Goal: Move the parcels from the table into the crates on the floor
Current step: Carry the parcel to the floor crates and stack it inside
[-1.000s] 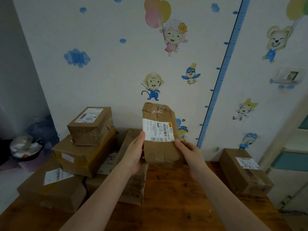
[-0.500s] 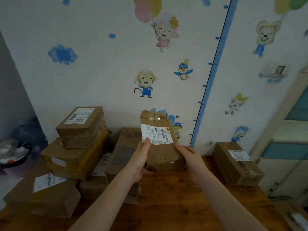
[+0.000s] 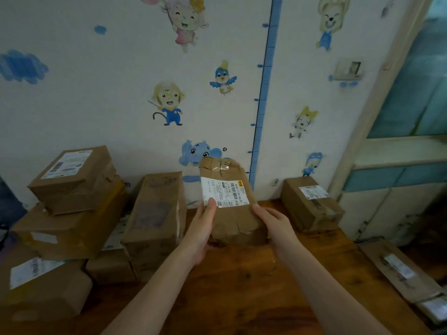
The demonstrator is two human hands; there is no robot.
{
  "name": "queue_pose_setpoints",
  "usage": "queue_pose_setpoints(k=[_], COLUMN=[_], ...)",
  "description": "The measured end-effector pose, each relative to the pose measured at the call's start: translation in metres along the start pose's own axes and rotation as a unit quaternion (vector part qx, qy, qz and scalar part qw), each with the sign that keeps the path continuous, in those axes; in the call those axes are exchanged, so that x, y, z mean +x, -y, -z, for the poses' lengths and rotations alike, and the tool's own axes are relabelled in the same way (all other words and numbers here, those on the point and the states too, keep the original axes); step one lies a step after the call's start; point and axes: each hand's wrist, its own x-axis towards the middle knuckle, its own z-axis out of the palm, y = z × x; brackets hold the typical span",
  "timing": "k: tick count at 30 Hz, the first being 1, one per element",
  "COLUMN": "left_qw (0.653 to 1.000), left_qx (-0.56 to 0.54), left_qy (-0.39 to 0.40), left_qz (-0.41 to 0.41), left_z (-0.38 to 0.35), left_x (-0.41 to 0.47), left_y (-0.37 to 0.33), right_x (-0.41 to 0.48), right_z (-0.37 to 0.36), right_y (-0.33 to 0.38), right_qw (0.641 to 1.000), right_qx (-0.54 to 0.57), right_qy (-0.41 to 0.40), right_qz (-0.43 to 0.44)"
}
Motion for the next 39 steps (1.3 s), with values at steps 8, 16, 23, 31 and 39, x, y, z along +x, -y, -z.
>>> queue_pose_setpoints(k=[8,16,23,31,39], left_qw=[1.000,0.998,0.995,0.990,0.988], left_qx=[0.004,-0.002,0.029,0.022,0.022], left_qy=[0.027,0.070,0.099,0.132,0.134], left_qz=[-0.013,0.003,0.018,0.042,0.068], left_z=[-0.102,-0.230,-0.316,-0.403,-0.502], left_x=[-0.028,-0.062,-0.069,-0.049,0.022], left_y=[0.023,0.070,0.101,0.126,0.149], right_x=[-0.021,-0.049,-0.060,-0.040,0.038], right_z=[0.108,0.251,0.343,0.429,0.517], right_y=[0.003,-0.003,-0.012,-0.016,-0.012], right_qw=[1.000,0.998,0.995,0.991,0.991], right_qx=[0.010,0.000,0.022,0.046,0.028], right_qy=[-0.023,-0.055,-0.099,-0.125,-0.132], right_qz=[0.010,0.009,0.001,-0.007,-0.026])
